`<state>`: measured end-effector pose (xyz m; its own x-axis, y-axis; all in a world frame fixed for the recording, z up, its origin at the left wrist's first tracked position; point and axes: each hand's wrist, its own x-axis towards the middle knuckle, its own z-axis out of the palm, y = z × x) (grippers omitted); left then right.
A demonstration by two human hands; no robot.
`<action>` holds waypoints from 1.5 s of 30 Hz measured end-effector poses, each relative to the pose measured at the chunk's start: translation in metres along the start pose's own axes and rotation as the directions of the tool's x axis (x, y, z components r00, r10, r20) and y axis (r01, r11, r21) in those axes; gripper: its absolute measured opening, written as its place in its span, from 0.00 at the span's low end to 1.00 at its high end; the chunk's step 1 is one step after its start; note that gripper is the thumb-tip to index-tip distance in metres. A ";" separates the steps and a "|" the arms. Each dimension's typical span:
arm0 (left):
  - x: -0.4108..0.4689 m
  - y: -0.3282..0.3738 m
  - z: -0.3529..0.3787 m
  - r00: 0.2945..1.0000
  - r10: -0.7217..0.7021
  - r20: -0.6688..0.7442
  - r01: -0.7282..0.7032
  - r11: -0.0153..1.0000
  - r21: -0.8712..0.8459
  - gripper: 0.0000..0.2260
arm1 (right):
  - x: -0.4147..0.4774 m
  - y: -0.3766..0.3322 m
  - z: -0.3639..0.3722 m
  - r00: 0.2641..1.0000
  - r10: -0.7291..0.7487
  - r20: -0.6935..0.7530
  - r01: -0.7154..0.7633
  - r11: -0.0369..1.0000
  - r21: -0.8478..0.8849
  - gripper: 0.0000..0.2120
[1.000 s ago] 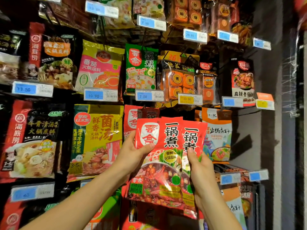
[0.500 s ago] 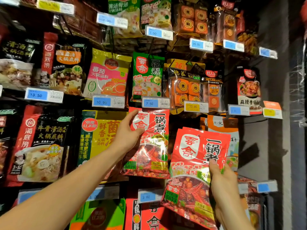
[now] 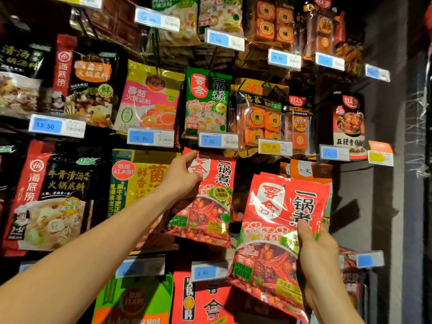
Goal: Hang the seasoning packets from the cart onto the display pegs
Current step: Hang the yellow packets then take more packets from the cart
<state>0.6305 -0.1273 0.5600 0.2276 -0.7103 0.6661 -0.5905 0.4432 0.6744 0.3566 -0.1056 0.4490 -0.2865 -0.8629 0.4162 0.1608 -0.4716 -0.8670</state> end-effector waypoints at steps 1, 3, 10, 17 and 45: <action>0.003 -0.003 0.001 1.000 -0.005 -0.005 0.005 1.000 0.022 0.32 | -0.001 -0.002 0.000 1.000 -0.002 0.009 0.002 1.000 0.008 0.05; 0.005 -0.009 0.006 0.999 0.009 -0.046 -0.003 0.990 0.138 0.33 | -0.003 -0.004 0.002 0.999 -0.024 0.026 0.024 1.000 0.012 0.05; -0.028 0.006 0.014 0.954 0.259 -0.152 -0.003 0.515 0.857 0.17 | -0.004 -0.001 0.009 0.997 -0.070 0.043 0.071 0.997 -0.014 0.06; -0.069 0.012 0.047 0.953 0.066 0.295 0.039 0.941 -0.337 0.22 | -0.018 -0.002 0.031 0.994 -0.106 0.035 0.104 0.993 0.057 0.06; -0.015 -0.009 0.010 0.971 0.186 -0.153 -0.197 0.979 -0.057 0.29 | 0.006 0.000 0.003 0.998 0.036 -0.054 -0.034 0.999 0.037 0.11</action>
<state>0.6250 -0.1262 0.5407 0.2294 -0.5231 0.8208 -0.5785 0.6050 0.5472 0.3581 -0.1114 0.4529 -0.3314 -0.8682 0.3695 0.2051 -0.4485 -0.8699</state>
